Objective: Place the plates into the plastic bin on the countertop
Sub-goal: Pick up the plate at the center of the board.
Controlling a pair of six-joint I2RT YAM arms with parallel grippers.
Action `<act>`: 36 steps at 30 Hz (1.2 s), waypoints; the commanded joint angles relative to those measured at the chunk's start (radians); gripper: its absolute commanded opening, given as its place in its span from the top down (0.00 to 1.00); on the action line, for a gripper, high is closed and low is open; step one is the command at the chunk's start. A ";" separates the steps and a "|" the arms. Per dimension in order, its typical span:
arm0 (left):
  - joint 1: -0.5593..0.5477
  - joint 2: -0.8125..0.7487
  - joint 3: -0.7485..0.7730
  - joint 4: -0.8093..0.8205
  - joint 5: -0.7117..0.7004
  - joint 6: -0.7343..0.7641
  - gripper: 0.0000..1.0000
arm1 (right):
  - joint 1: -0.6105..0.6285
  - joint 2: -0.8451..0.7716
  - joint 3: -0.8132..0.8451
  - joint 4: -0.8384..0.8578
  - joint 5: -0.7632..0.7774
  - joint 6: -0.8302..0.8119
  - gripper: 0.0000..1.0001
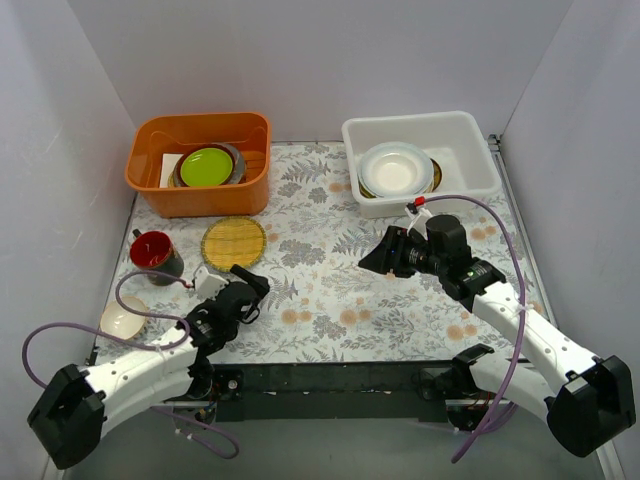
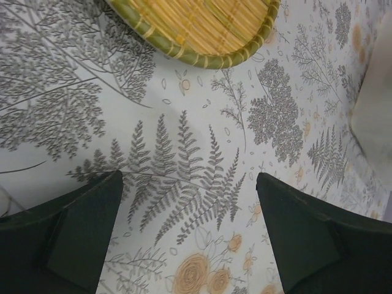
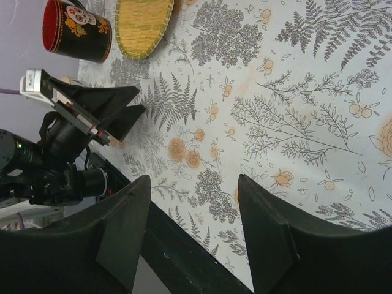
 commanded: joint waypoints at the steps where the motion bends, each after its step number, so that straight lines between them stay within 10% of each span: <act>1: 0.076 0.182 0.079 0.209 0.176 -0.199 0.08 | 0.009 -0.008 -0.002 0.037 -0.015 0.000 0.34; 16: 0.050 0.366 0.415 0.159 0.293 0.162 0.08 | 0.097 0.057 -0.063 0.144 -0.005 0.059 0.34; 23: 0.050 0.496 0.703 -0.045 0.404 0.532 0.02 | 0.192 0.133 -0.065 0.218 0.015 0.079 0.34; 36: 0.050 0.550 1.151 -0.430 0.327 0.689 0.02 | 0.262 0.280 -0.074 0.420 0.000 0.131 0.31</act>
